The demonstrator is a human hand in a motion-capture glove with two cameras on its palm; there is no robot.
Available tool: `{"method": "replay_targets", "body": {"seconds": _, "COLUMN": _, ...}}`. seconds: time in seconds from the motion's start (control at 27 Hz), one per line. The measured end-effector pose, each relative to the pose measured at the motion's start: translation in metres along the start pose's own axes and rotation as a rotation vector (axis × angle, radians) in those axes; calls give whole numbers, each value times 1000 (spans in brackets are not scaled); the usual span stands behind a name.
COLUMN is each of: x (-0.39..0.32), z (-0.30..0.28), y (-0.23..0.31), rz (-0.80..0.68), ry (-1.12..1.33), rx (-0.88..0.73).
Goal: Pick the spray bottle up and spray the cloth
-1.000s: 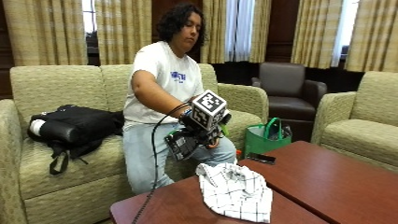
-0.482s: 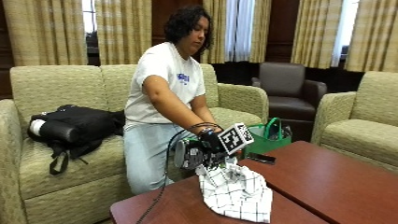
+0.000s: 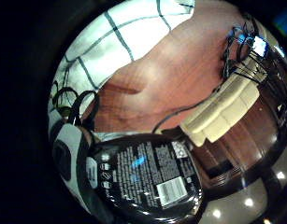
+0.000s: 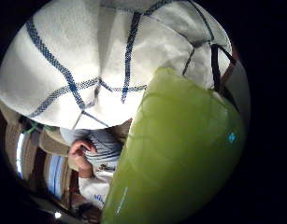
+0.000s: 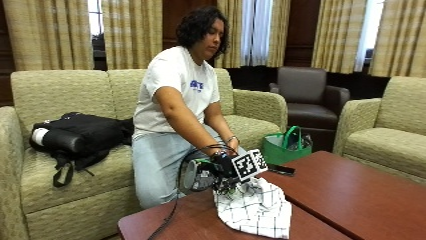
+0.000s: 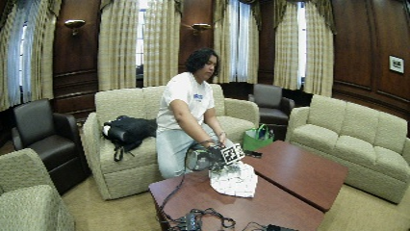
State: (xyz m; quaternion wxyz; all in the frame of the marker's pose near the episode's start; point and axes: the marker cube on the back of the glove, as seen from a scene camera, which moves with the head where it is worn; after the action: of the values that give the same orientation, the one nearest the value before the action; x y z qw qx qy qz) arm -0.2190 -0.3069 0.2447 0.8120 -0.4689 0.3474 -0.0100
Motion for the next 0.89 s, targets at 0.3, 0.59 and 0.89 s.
{"method": "replay_targets", "body": {"seconds": 0.3, "x": 6, "z": -50, "y": 52, "rz": -125, "ry": -187, "rx": 131}}
{"method": "replay_targets", "body": {"seconds": 0.59, "x": -1, "z": -116, "y": 135, "rz": -369, "ry": -598, "rx": 383}}
{"method": "replay_targets", "body": {"seconds": 0.89, "x": -30, "z": -158, "y": 188, "rz": -616, "ry": -1048, "rx": 601}}
